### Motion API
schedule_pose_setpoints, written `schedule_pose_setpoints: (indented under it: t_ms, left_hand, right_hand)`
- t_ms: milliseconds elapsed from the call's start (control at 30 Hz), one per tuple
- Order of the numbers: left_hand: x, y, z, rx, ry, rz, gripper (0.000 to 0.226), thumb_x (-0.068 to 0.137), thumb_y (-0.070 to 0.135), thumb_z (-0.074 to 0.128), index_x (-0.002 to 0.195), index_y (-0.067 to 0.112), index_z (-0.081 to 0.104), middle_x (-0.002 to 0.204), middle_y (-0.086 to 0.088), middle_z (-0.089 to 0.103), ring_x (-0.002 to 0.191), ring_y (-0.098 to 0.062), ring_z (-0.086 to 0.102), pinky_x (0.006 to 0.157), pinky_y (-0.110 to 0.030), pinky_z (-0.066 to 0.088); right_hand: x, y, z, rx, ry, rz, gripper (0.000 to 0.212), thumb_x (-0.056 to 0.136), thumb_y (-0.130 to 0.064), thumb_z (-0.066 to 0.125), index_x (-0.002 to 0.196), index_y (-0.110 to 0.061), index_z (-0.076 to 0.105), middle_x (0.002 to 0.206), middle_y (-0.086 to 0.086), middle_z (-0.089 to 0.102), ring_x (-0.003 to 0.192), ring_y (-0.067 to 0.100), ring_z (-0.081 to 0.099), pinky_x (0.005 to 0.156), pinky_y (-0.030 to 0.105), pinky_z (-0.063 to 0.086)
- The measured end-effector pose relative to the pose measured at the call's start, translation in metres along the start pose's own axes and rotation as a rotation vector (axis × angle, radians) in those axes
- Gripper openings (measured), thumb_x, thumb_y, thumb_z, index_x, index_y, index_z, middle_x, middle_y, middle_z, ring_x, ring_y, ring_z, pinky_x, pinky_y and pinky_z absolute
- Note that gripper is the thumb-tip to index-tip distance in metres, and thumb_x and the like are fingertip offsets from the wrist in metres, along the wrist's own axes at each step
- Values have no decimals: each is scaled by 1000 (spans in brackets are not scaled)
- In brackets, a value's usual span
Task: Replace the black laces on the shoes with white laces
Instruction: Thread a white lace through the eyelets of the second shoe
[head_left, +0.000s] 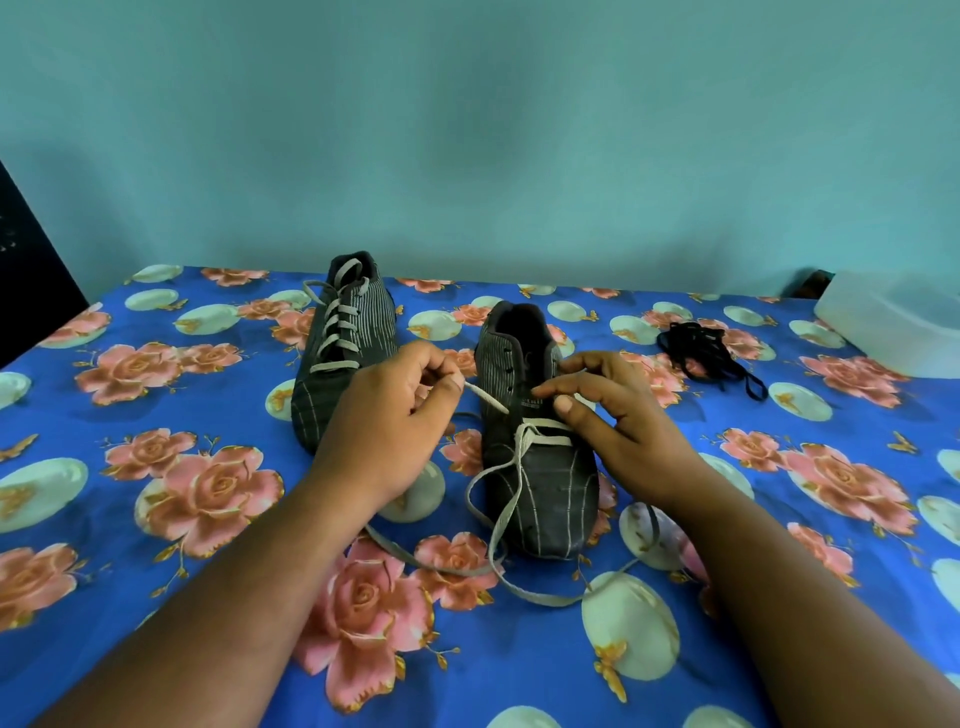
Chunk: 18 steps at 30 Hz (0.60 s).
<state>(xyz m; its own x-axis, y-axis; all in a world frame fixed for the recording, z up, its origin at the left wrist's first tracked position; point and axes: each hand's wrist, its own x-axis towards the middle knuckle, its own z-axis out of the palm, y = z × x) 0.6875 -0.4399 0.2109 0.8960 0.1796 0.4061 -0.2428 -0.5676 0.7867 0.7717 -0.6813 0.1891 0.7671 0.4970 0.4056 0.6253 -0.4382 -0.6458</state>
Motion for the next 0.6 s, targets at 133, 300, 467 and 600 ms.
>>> schedule_pose_setpoints:
  t_ms: [133, 300, 467, 600]
  left_hand:
    - [2, -2, -6, 208, 15, 159, 5, 96, 25, 65, 92, 23, 67, 75, 11, 63, 68, -7, 60, 62, -35, 51]
    - [0, -4, -2, 317, -68, 217, 20, 93, 41, 62, 105, 25, 66, 87, 21, 58, 80, -3, 53, 76, -34, 49]
    - [-4, 0, 5, 460, -189, 204, 53, 93, 58, 41, 134, 31, 60, 134, 10, 64, 126, -17, 56, 102, -51, 44]
    - [-5, 1, 11, 464, -200, 223, 48, 93, 60, 41, 122, 33, 68, 117, 13, 68, 114, -15, 61, 92, -51, 48]
  right_hand:
    - [-1, -3, -6, -12, -50, -42, 31, 97, -45, 57, 123, -34, 68, 122, -12, 50, 125, 9, 49, 101, 25, 43]
    - [-7, -14, -28, -25, -161, 142, 69, 76, -72, 63, 130, -35, 43, 97, -8, 60, 76, 12, 64, 71, 28, 52]
    - [-11, -18, -42, 56, -393, 373, 67, 72, -56, 75, 125, -28, 47, 76, 7, 73, 63, 26, 67, 67, 40, 54]
    - [-13, -26, -55, 417, -371, 419, 57, 78, -25, 79, 129, -23, 53, 69, 15, 66, 49, 28, 58, 53, 33, 49]
